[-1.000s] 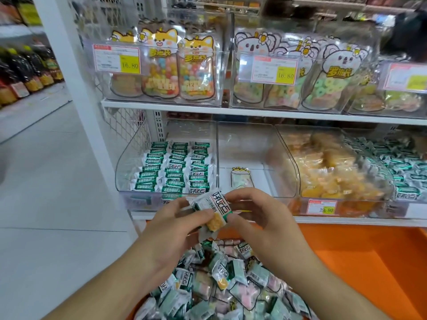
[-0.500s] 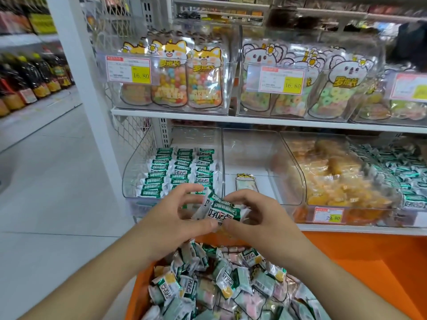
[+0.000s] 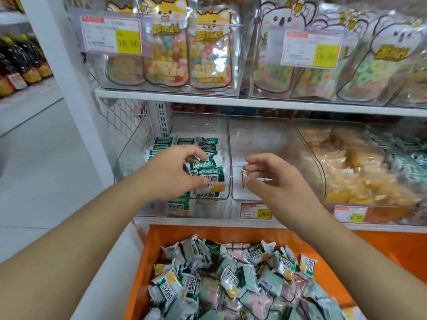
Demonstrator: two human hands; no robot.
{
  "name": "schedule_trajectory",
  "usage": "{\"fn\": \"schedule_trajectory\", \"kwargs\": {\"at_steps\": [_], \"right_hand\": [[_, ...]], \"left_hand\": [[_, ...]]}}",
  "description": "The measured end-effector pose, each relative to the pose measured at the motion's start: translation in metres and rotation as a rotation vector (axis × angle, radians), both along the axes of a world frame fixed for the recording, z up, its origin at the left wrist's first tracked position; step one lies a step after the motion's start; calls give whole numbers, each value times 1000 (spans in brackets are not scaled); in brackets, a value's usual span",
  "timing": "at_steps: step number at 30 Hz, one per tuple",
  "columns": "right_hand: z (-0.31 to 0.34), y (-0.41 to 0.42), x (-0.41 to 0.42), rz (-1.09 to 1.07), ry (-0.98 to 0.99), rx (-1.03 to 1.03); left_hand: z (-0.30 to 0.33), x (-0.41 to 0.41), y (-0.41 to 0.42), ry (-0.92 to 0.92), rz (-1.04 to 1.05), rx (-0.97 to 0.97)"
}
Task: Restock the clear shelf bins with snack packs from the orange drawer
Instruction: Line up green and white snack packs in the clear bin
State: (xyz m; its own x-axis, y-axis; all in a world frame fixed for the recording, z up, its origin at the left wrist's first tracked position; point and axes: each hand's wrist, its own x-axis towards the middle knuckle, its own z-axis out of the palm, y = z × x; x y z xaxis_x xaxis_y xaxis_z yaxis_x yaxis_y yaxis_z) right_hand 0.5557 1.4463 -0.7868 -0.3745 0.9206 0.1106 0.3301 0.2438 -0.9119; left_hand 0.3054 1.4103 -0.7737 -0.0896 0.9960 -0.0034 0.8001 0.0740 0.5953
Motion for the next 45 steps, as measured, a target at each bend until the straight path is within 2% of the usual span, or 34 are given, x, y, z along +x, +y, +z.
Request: {"fn": "schedule_trajectory", "kwargs": {"at_steps": [3,7,17,23,28,31,36,42,45], "right_hand": [[-7,3,1,6,-28,7],[-11,5,1,19,-38,8],[-14,5,2,20,-59,26],[-17,4,-1,32,-96,35],[-16,2,-1,50,-126,36],[-15,1,-1,56,-130,38],[-15,0,-2,52,-134,33],[-15,-1,-2,50,-180,55],[-14,-3,-3,45,-234,108]], "left_hand": [[-16,2,7,39,-14,-42],[-24,-3,15,-12,9,-33],[-35,-5,22,-8,-106,-103],[-29,3,25,90,-130,-203],[-30,7,24,99,-126,-227],[-32,6,22,175,-190,-253],[-44,0,19,-54,-156,-224],[-51,-1,27,117,-213,-255],[-47,1,27,113,-207,-270]]}}
